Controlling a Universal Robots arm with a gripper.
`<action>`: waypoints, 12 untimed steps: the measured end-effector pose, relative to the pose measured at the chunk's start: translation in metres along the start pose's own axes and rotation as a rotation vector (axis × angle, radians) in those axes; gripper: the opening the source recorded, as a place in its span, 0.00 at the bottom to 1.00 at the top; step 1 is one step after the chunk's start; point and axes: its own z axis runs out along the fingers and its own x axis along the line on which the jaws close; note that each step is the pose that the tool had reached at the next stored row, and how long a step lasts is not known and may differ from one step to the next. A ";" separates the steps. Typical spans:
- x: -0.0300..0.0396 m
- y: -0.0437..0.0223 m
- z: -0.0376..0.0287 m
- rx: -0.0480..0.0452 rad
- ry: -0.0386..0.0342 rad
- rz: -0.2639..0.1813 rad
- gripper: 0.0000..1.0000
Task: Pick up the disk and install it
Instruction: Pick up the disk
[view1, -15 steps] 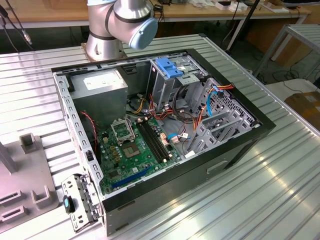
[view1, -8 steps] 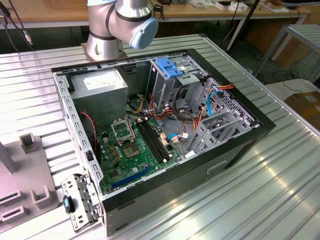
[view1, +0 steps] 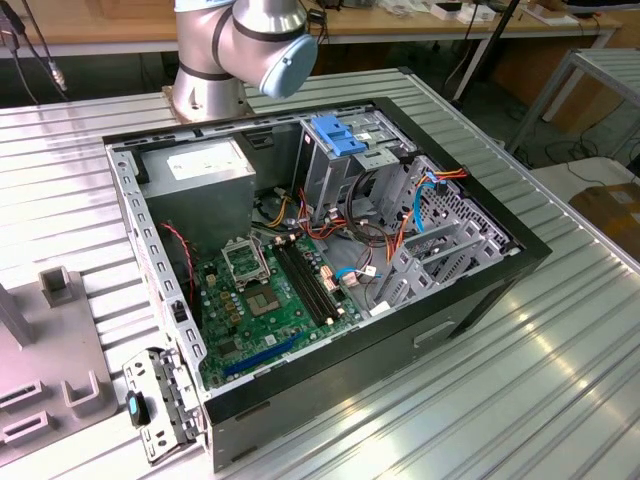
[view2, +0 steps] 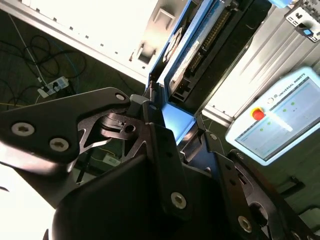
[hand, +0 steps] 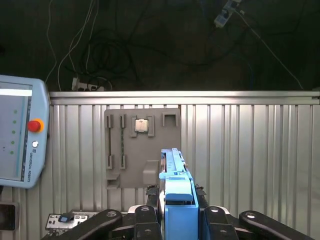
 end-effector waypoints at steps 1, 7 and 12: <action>0.0000 -0.0028 0.0000 -0.0001 0.0001 0.000 0.37; -0.0001 -0.0247 0.0003 0.0000 0.0000 0.000 0.37; -0.0001 -0.0397 0.0004 -0.0001 0.0000 0.000 0.37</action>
